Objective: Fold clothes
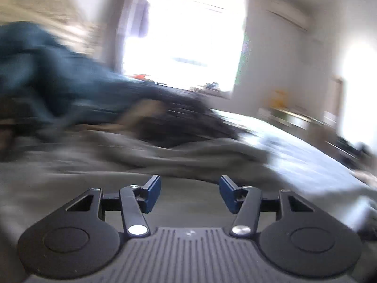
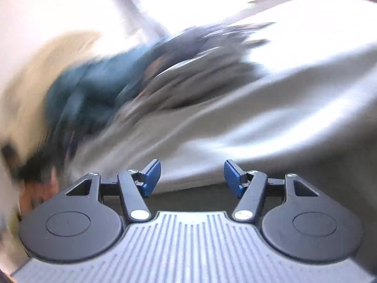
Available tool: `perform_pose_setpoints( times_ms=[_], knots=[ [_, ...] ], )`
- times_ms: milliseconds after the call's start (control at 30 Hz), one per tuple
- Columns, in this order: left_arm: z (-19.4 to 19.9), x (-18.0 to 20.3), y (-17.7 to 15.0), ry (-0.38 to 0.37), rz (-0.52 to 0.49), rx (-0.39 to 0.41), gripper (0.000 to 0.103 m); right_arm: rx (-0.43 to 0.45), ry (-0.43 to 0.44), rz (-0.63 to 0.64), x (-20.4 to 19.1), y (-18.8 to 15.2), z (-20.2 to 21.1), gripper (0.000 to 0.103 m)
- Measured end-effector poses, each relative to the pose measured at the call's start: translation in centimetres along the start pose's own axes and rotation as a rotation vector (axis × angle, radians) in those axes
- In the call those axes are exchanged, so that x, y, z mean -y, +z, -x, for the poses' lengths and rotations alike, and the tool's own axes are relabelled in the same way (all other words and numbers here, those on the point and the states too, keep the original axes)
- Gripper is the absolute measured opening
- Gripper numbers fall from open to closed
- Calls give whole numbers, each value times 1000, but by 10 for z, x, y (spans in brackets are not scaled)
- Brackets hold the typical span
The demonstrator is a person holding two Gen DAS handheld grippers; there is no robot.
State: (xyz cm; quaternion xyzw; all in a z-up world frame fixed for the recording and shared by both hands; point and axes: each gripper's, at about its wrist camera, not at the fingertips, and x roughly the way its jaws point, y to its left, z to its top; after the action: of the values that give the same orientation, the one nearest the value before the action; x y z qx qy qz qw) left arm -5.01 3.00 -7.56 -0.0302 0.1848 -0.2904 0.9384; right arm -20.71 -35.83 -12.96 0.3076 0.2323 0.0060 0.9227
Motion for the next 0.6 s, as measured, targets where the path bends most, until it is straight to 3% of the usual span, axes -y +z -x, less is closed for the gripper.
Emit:
perform_pose_setpoints(
  times_ms=[100, 233, 400, 533, 600],
  knots=[
    [-28, 59, -7, -157, -78, -60, 58, 150, -181, -179, 53, 7, 53, 59],
    [-56, 137, -22, -323, -207, -147, 58, 341, -239, -382, 110, 11, 113, 59],
    [-65, 222, -47, -392, -463, -145, 57, 498, -211, -678, 183, 15, 143, 59],
    [-64, 276, -73, -428, -652, -94, 57, 512, -221, -846, 229, 18, 137, 58],
    [-68, 294, -85, -428, -719, -90, 57, 509, -187, -867, 241, 21, 133, 58]
  ],
)
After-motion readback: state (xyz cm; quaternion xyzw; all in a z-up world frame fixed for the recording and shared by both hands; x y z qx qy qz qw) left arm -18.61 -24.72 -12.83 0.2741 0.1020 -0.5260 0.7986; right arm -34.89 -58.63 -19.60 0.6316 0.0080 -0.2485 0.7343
